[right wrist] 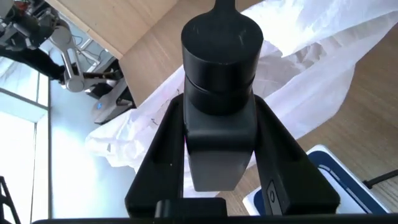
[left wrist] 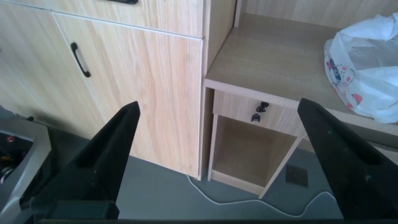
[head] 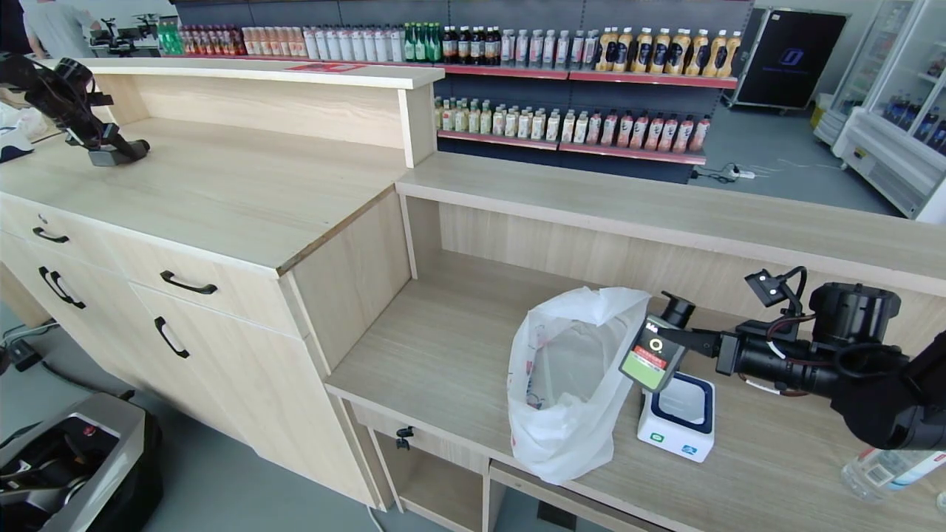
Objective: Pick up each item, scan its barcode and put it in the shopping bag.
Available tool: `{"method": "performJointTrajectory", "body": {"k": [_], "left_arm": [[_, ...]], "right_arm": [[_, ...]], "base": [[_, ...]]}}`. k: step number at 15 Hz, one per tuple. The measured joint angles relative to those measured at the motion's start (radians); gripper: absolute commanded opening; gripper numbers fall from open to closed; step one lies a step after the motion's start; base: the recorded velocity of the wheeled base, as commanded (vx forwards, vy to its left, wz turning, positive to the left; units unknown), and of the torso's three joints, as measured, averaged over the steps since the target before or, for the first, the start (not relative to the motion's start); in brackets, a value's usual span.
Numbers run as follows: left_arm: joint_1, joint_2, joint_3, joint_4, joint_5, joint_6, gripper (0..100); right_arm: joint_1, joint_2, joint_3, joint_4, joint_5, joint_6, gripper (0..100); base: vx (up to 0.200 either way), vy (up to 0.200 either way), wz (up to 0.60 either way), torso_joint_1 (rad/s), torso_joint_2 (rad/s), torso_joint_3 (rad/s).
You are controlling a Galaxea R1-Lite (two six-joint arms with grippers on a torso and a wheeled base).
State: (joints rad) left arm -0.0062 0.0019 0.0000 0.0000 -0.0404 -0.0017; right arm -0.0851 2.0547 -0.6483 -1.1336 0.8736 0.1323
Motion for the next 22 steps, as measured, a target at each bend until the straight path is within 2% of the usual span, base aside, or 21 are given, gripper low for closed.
{"method": "performJointTrajectory", "body": {"k": [22], "left_arm": [[0.000,0.000,0.000,0.000,0.000,0.000,100]], "right_arm": [[-0.028,0.110,-0.047,-0.046,0.008,-0.025,0]], "base": [[0.000,0.000,0.00,0.000,0.00,0.000]]}}
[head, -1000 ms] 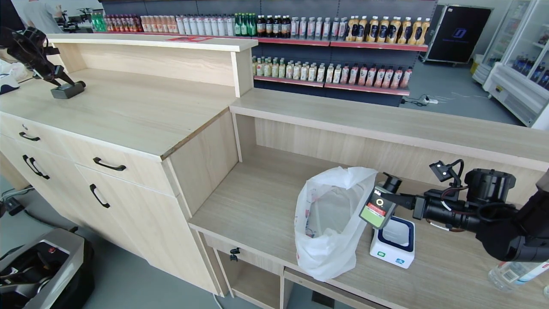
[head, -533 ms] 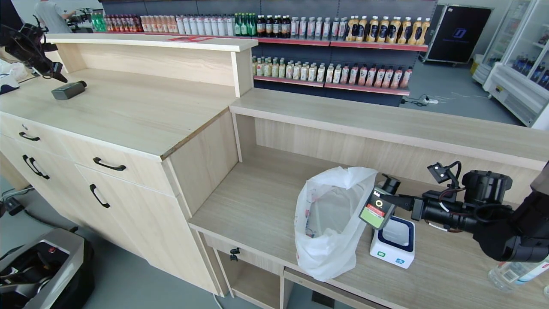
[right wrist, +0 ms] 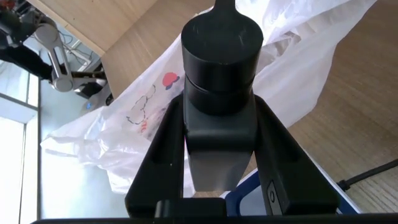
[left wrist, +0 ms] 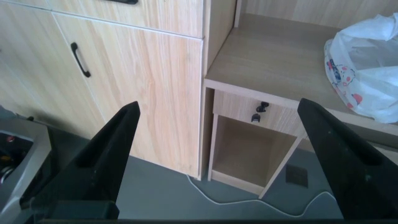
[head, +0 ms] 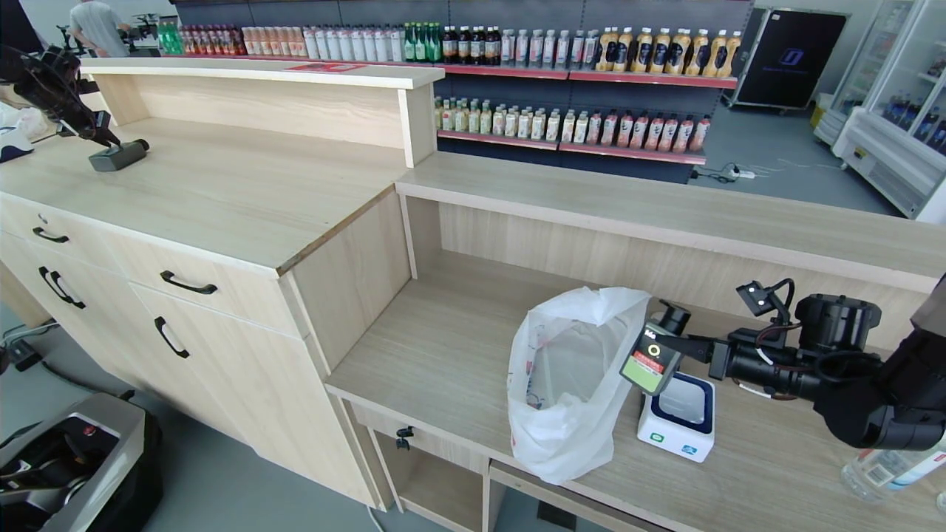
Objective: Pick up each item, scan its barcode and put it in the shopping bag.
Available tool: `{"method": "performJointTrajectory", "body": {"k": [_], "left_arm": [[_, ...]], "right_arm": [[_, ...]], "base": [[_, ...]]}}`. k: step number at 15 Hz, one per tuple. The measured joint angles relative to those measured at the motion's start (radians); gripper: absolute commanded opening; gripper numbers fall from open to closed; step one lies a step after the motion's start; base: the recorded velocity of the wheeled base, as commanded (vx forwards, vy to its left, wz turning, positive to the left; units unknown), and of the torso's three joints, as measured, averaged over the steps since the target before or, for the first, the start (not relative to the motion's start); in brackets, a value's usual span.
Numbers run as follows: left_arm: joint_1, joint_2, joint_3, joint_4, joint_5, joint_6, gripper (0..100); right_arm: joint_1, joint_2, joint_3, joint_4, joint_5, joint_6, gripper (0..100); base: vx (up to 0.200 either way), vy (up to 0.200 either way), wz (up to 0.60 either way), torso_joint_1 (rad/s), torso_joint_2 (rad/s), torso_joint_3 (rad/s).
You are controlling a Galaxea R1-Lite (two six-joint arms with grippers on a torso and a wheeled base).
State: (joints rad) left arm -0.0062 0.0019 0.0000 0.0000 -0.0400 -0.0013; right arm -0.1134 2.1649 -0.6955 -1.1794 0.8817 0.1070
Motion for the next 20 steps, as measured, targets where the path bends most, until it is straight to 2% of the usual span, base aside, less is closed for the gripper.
{"method": "performJointTrajectory", "body": {"k": [3,5,7,8,10,12,14,17,18,20], "left_arm": [[0.000,0.000,0.000,0.000,0.000,0.000,100],[0.000,0.000,0.000,0.000,0.000,0.000,100],[0.000,0.000,0.000,0.000,0.000,-0.001,100],[0.000,0.000,0.000,0.000,0.000,0.000,100],[0.000,0.000,0.000,0.000,0.000,0.000,100],[0.000,0.000,0.000,0.000,-0.001,-0.001,100],[0.000,0.000,0.000,0.000,0.000,-0.001,100],[0.001,0.000,0.000,0.000,-0.001,0.000,100],[0.000,0.000,0.000,0.000,0.000,0.000,100],[0.000,0.000,0.000,0.000,0.000,0.000,100]], "right_arm": [[0.009,-0.061,0.019,0.009,-0.009,-0.029,0],[0.005,-0.188,0.074,0.016,-0.037,-0.122,0],[-0.028,-0.326,0.134,0.071,-0.117,-0.304,0],[-0.069,-0.399,0.162,0.133,-0.189,-0.447,0],[-0.155,-0.489,0.197,0.226,-0.269,-0.609,0],[-0.188,-0.538,0.211,0.239,-0.279,-0.620,0],[-0.195,-0.564,0.214,0.253,-0.278,-0.589,0],[-0.159,-0.593,0.204,0.253,-0.318,-0.503,0],[-0.133,-0.599,0.204,0.259,-0.376,-0.464,0],[-0.011,-0.612,0.198,0.259,-0.535,-0.379,0]], "base": [[0.000,0.000,0.00,0.000,0.00,0.000],[0.000,0.000,0.00,0.000,0.00,0.000],[0.000,0.000,0.00,0.000,0.00,0.000],[0.000,0.000,0.00,0.000,0.00,0.000],[0.000,0.000,0.00,0.000,0.00,0.000],[0.000,0.000,0.00,0.000,0.00,0.000],[0.000,0.000,0.60,0.002,0.00,0.002],[0.000,0.000,0.60,0.004,0.00,0.001],[0.000,0.000,0.60,0.012,0.00,0.002],[0.000,0.000,0.60,-0.002,0.00,0.002]]}}
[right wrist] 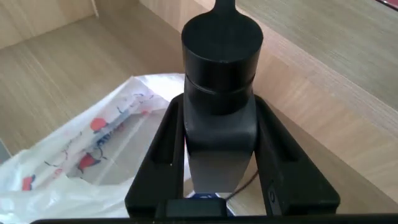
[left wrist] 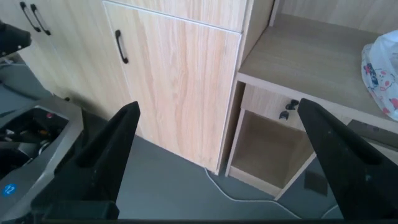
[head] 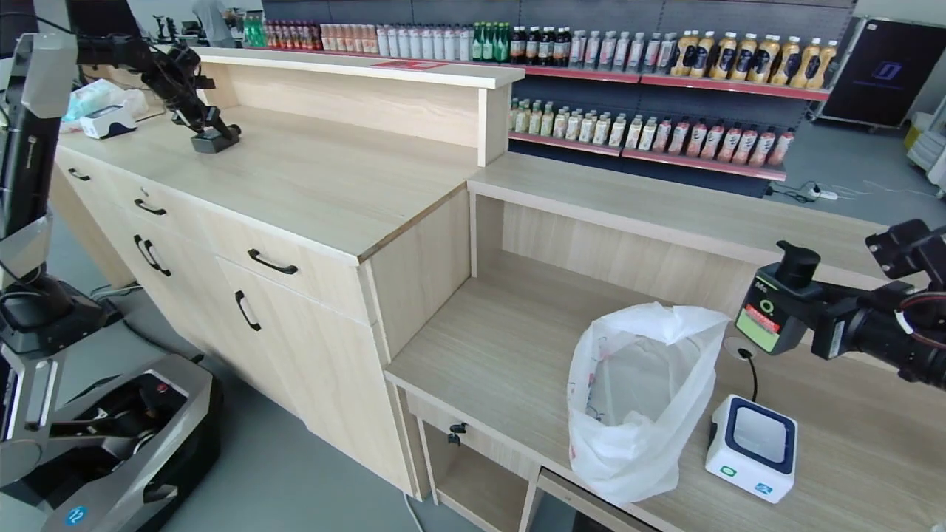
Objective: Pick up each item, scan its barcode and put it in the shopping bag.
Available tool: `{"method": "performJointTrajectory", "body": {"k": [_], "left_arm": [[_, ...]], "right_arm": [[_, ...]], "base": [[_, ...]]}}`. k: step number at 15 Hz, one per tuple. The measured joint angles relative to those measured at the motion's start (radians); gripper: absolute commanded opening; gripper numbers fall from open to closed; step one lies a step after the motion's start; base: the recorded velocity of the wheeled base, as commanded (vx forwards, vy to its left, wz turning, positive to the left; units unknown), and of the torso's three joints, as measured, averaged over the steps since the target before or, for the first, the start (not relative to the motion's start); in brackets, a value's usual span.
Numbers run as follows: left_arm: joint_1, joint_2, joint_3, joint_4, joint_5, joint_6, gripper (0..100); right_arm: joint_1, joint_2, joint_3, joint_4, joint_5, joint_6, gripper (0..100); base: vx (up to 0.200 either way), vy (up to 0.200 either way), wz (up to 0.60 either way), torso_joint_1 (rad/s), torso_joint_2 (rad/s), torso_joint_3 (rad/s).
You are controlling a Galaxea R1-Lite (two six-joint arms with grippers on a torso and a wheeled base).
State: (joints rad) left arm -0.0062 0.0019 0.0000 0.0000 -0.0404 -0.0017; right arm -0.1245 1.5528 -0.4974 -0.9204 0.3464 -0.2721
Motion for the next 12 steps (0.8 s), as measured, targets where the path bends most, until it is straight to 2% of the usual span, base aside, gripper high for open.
{"method": "performJointTrajectory", "body": {"k": [1,2,5,8,12], "left_arm": [[0.000,0.000,0.000,0.000,0.000,0.000,100],[0.000,0.000,0.000,0.000,0.000,0.000,100],[0.000,0.000,0.000,0.000,0.000,0.000,100],[0.000,0.000,0.000,0.000,0.000,0.000,100],[0.000,0.000,0.000,0.000,0.000,0.000,100]], "right_arm": [[0.054,-0.001,0.000,0.001,-0.039,0.017,0],[0.102,0.009,-0.002,-0.004,-0.060,0.021,0],[0.150,0.091,-0.002,-0.007,-0.069,0.012,0],[0.121,0.219,0.000,-0.073,-0.039,0.004,0],[0.042,0.360,0.016,-0.126,0.120,-0.130,0]], "base": [[0.000,0.000,0.60,0.002,0.00,-0.002],[0.000,0.000,0.00,0.000,0.00,0.000],[0.000,0.000,0.00,0.000,0.00,0.000],[0.000,0.000,0.00,0.000,0.00,0.000],[0.000,0.000,0.00,0.000,0.00,0.000]]}}
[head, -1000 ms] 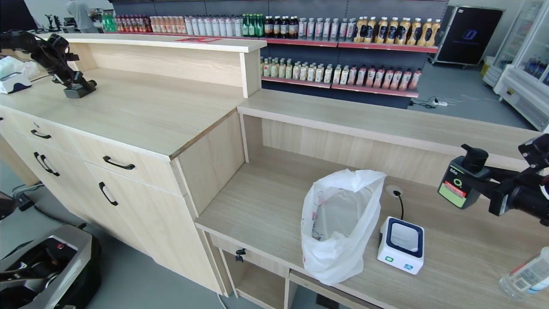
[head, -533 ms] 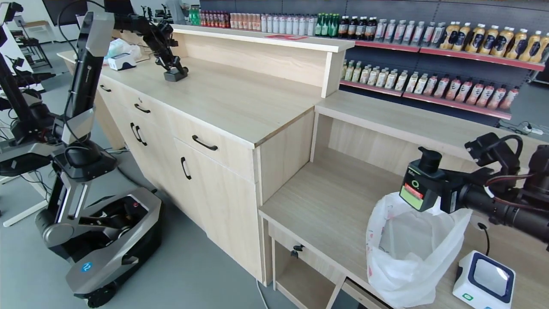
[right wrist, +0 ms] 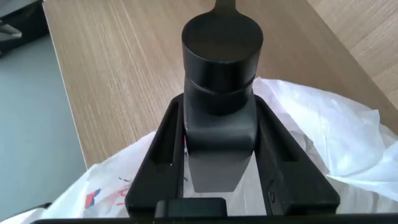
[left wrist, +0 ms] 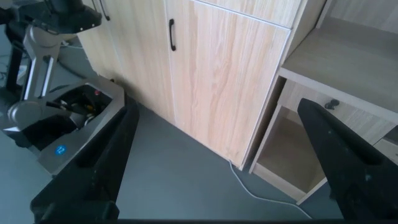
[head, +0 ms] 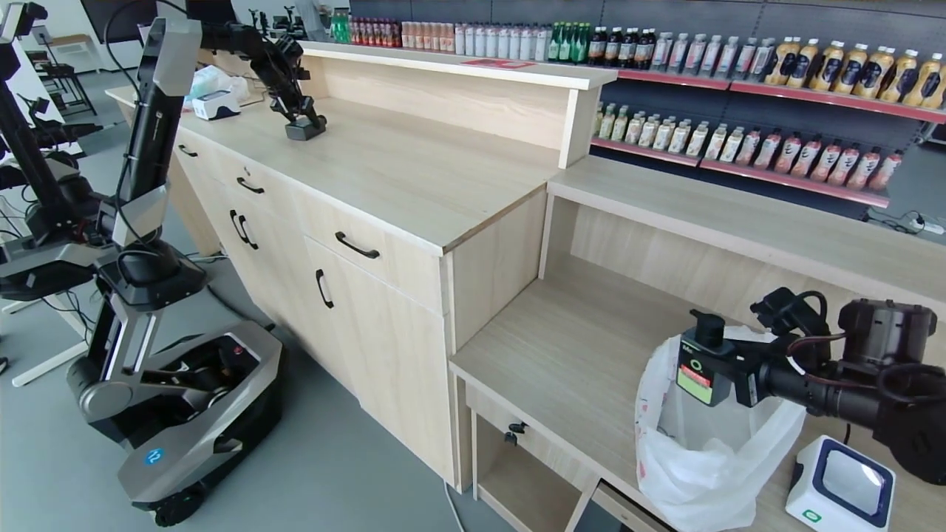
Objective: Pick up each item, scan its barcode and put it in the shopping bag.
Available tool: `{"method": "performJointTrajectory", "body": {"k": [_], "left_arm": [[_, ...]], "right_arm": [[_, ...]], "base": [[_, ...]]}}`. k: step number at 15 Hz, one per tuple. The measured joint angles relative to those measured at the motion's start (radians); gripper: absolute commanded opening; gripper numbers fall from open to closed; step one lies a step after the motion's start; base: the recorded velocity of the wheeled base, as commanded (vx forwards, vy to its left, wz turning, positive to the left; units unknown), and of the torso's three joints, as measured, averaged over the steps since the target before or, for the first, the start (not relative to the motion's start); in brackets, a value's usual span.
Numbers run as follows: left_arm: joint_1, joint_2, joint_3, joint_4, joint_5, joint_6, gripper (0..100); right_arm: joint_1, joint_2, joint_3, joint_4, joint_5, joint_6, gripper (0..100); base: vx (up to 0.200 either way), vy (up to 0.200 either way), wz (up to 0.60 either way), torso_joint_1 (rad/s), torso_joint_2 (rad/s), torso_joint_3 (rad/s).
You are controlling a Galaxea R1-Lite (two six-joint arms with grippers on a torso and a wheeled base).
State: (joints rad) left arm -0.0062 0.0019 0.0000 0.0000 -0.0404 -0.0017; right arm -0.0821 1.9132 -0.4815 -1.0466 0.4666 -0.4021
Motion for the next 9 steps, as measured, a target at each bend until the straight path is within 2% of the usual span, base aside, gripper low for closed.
{"method": "performJointTrajectory", "body": {"k": [4,9], "left_arm": [[0.000,0.000,0.000,0.000,0.000,0.000,100],[0.000,0.000,0.000,0.000,0.000,0.000,100]], "right_arm": [[-0.062,0.047,0.027,0.041,0.119,-0.162,0],[-0.076,0.099,0.027,0.035,0.256,-0.167,0]], "base": [[0.000,0.000,0.00,0.000,0.00,0.000],[0.000,0.000,0.00,0.000,0.00,0.000]]}}
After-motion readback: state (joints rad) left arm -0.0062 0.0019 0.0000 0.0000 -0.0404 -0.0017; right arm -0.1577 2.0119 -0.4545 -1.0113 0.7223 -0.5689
